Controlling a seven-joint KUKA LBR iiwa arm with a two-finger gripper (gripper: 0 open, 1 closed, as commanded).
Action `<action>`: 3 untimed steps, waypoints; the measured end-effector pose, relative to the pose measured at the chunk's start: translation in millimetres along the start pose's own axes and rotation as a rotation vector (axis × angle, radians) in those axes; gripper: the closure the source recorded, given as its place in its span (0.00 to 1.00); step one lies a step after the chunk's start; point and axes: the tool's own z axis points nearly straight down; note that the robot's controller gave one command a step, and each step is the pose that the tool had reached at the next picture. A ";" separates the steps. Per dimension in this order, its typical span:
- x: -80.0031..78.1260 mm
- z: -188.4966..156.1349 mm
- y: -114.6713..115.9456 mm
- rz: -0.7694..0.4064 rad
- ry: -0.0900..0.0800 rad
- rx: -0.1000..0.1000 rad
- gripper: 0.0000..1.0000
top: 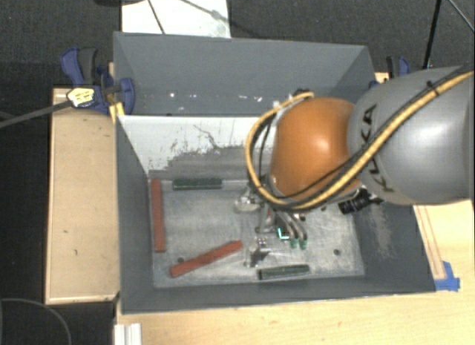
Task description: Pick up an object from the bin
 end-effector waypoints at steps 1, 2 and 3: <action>-1.9 -3.1 -0.6 0.005 -0.007 -0.001 0.00; -12.6 27.0 12.2 -0.118 -0.014 0.000 0.00; -29.4 46.9 40.7 -0.456 -0.010 0.000 0.00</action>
Offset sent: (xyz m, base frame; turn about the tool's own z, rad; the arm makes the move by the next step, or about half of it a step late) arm 0.0299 0.0426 -0.1061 -0.3863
